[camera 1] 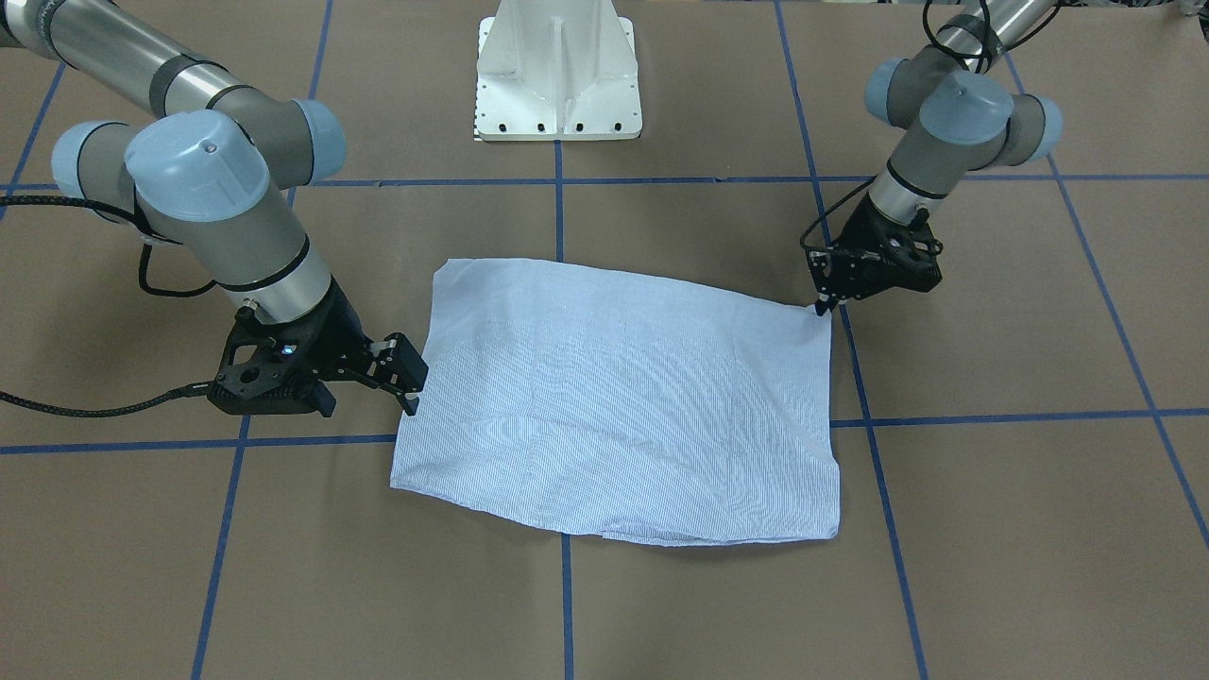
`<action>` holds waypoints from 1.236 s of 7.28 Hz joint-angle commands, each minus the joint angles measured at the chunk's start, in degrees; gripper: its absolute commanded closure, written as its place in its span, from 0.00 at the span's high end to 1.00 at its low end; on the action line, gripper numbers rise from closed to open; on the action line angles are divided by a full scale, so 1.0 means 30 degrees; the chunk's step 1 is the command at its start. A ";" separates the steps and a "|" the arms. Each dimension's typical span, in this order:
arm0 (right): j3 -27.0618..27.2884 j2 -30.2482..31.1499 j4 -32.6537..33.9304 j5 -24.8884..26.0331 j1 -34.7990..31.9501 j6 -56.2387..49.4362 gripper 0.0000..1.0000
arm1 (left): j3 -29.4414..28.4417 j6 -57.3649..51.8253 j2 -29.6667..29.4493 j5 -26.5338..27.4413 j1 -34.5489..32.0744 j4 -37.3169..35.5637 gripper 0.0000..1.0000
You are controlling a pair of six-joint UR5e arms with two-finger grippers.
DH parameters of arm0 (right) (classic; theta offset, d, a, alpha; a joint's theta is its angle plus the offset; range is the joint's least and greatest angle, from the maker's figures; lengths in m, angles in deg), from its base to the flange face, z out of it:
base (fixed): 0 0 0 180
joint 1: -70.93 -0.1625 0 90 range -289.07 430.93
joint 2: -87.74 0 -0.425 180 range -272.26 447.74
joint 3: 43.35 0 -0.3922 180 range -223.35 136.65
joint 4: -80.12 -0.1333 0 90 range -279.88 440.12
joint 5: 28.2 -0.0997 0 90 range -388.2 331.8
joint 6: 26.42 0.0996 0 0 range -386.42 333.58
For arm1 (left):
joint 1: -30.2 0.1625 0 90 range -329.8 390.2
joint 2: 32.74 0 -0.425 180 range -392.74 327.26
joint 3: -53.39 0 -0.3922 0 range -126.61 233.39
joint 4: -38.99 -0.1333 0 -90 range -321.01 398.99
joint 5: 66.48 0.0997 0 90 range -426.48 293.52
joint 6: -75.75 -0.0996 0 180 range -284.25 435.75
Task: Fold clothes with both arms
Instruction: 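Withdraw the left gripper while the right gripper moves over the folded shirt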
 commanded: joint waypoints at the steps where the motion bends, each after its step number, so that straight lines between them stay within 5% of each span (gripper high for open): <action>1: -0.0029 -0.0025 -0.0032 0.0006 0.0107 0.0035 1.00 | -0.4858 -0.3535 -0.4483 0.0029 -0.2993 -0.1696 0.00; 5: 0.0205 -0.0054 -0.0032 0.0035 0.0370 0.0354 1.00 | -1.4909 -0.5718 -1.3243 0.2665 -0.4469 -0.1943 0.00; 7: 0.0556 -0.0258 0.0026 0.0647 0.1013 0.1551 1.00 | -1.5899 -0.5747 -1.4061 0.2695 -0.4614 -0.1680 0.00; 8: 0.0528 -0.0375 0.0084 0.0708 0.1190 0.1877 1.00 | -1.5725 -0.7140 -1.3856 0.2637 -0.5109 -0.1186 0.99; 9: 0.0354 -0.0696 0.0172 0.1231 0.1772 0.2373 1.00 | -1.4534 -0.8169 -1.3274 0.1709 -0.5694 -0.1152 1.00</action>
